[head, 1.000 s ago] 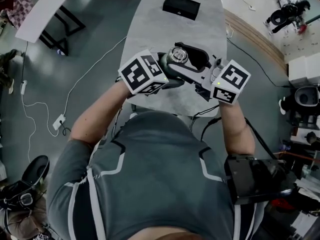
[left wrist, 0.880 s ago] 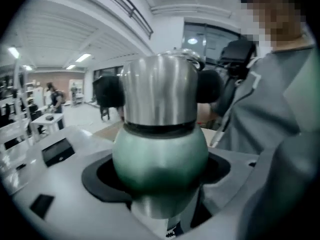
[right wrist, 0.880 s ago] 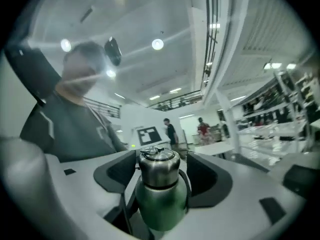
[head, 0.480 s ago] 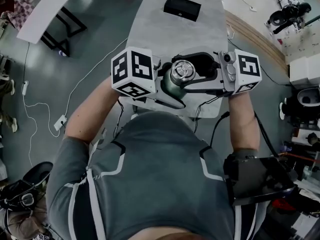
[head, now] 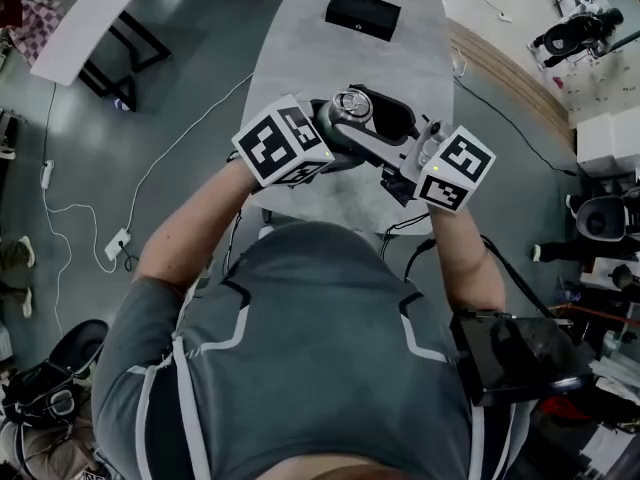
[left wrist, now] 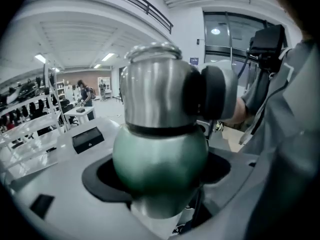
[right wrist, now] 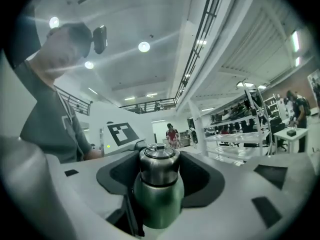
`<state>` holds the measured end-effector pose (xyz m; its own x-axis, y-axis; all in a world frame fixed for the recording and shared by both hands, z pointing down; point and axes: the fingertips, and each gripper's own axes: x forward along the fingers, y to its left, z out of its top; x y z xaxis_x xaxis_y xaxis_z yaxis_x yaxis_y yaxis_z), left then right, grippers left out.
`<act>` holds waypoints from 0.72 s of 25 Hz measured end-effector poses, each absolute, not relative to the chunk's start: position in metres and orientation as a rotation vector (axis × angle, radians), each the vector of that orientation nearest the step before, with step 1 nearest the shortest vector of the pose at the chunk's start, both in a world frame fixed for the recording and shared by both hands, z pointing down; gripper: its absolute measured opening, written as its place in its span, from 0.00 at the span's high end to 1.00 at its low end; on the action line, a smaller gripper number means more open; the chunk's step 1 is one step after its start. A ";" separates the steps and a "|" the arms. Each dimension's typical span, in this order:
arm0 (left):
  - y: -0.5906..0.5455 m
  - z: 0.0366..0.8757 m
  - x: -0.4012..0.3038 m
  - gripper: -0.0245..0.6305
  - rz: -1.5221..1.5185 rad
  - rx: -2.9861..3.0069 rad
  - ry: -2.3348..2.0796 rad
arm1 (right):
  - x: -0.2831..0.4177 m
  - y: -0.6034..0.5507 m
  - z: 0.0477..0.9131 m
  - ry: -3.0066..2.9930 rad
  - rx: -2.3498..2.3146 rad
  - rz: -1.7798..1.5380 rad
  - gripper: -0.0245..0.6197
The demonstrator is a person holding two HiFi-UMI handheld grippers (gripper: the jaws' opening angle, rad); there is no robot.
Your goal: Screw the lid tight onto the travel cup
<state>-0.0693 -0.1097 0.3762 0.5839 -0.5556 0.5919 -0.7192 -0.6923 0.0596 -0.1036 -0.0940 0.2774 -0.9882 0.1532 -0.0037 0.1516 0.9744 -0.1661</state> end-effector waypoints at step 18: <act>-0.035 0.324 -0.009 0.37 0.593 2.803 -0.252 | -0.065 -0.032 0.225 -2.865 -1.360 0.249 0.53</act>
